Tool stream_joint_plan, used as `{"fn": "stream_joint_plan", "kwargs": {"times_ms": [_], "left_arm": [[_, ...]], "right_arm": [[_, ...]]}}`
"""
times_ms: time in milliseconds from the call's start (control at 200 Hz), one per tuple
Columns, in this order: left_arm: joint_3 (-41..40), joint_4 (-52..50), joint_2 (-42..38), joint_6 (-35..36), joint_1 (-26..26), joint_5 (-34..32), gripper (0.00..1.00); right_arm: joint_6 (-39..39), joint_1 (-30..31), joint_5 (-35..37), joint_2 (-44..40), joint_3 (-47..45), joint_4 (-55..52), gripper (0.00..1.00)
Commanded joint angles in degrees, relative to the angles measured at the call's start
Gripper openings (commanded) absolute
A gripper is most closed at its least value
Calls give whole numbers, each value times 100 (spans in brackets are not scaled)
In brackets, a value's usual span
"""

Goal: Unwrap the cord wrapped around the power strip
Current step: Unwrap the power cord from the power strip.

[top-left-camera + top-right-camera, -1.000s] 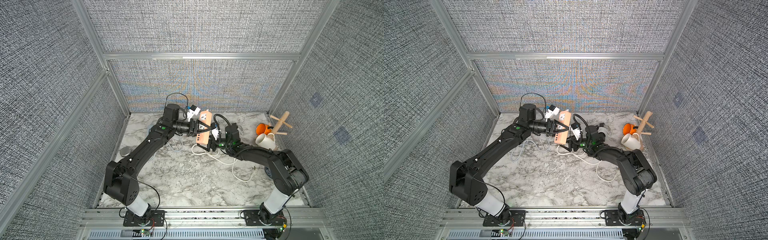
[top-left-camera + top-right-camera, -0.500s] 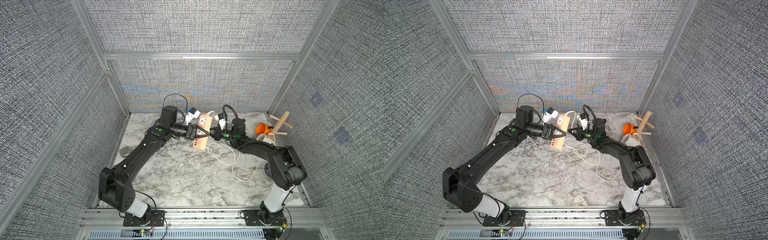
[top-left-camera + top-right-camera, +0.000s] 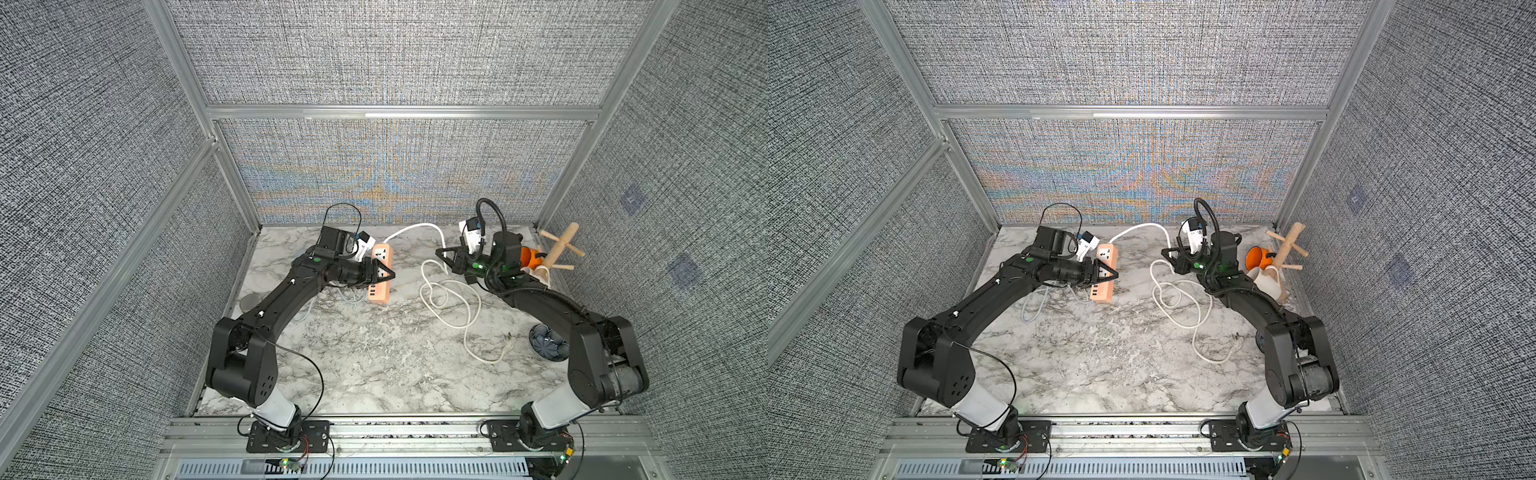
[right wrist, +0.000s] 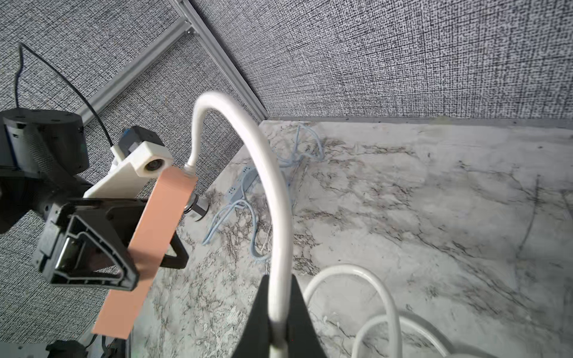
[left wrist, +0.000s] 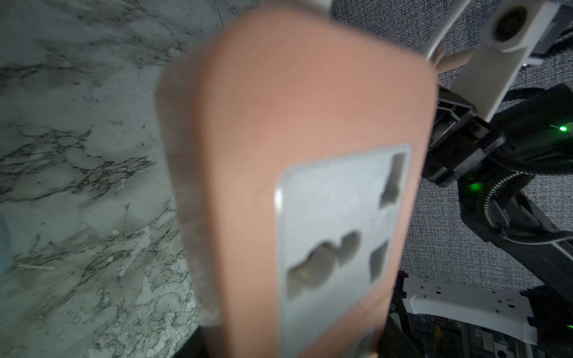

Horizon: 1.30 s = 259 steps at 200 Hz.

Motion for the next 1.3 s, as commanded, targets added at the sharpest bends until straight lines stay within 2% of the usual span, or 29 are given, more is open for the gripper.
{"fn": "stream_joint_plan", "kwargs": {"times_ms": [0,105,170,240,305,500,606,706,776,811,941,1046,1231,1291], "left_arm": [[114,12,146,-9,-34,-923,0],[217,-254,280,190,-138,-1207,0],[176,-316,267,221,-144,-1328,0],[98,-266,179,212,-124,-1352,0],[86,-287,123,227,-88,-1364,0],[196,-349,75,290,132,-1263,0],[323,-384,96,332,154,-1234,0],[478,-402,116,334,176,-1191,0],[609,-442,116,356,203,-1137,0],[684,-483,115,370,207,-1116,0],[904,-662,80,470,252,-1161,0],[922,-746,13,519,336,-1194,0],[850,-649,-4,458,392,-1017,0],[833,-638,-28,455,392,-1007,0]], "right_arm": [[-96,95,451,-18,210,-372,4],[-123,262,722,179,587,-692,5],[-19,331,704,389,837,-788,19],[-41,349,639,515,1060,-992,28],[-147,342,859,450,1138,-1296,41],[-890,201,1703,101,1254,-2976,61],[-1153,211,1978,-180,943,-3428,62],[-1528,431,2194,-319,697,-3738,49],[-1793,683,2493,-215,676,-4069,34],[-1838,791,2604,-112,661,-4203,29],[-1806,978,2925,203,584,-4341,29],[-1846,1198,2926,354,511,-4187,33],[-2154,1558,3257,1020,851,-4307,62],[-2116,1588,3358,1209,966,-4361,67]]}}
